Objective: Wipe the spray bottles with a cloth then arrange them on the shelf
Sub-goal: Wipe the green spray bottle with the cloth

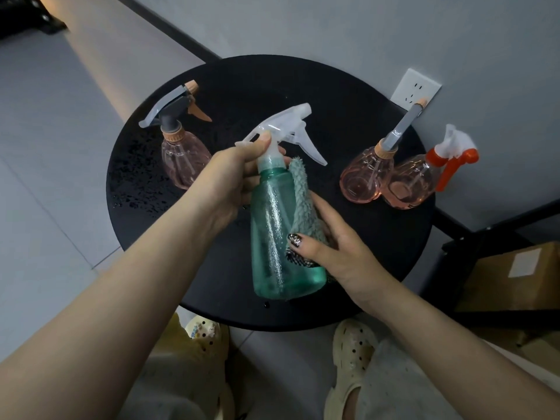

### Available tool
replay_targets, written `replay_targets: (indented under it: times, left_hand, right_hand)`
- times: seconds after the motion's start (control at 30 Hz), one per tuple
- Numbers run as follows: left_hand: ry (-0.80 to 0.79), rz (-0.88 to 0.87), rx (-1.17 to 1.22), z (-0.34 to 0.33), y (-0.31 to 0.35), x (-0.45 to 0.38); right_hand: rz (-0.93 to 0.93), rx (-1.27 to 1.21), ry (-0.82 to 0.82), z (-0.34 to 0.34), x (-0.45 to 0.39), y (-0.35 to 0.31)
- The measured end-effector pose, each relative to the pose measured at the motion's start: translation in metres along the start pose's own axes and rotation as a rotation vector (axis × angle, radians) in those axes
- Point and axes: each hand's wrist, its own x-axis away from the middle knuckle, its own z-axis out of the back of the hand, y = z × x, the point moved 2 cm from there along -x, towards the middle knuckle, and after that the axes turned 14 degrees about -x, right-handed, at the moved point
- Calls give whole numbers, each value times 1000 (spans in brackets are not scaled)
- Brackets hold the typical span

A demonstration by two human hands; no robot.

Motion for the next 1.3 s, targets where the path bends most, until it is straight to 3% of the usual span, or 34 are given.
replay_targets:
  times: [0.17, 0.3, 0.5, 0.63, 0.7, 0.83, 1.1, 1.17, 1.3]
  left_hand:
    - [3, -11, -47, -10, -2, 4]
    - [141, -14, 26, -8, -5, 2]
    - [237, -14, 159, 12, 2, -1]
    - [253, -37, 195, 12, 6, -2]
    - [229, -39, 125, 11, 8, 2]
    - [153, -70, -31, 13, 9, 4]
    - [43, -97, -71, 1, 10, 3]
    - [47, -97, -68, -1, 9, 4]
    - [99, -73, -47, 0, 10, 7]
  right_hand:
    - [56, 104, 54, 3, 0, -1]
    - [216, 525, 55, 0, 6, -5]
    - [609, 1269, -291, -7, 17, 2]
    - [762, 1497, -532, -9, 18, 7]
    - [748, 1526, -522, -6, 17, 7]
    - [676, 1503, -340, 1, 11, -2]
    - [325, 807, -24, 2, 2, -18]
    - [314, 774, -21, 2, 2, -18]
    - [382, 941, -179, -1, 10, -12]
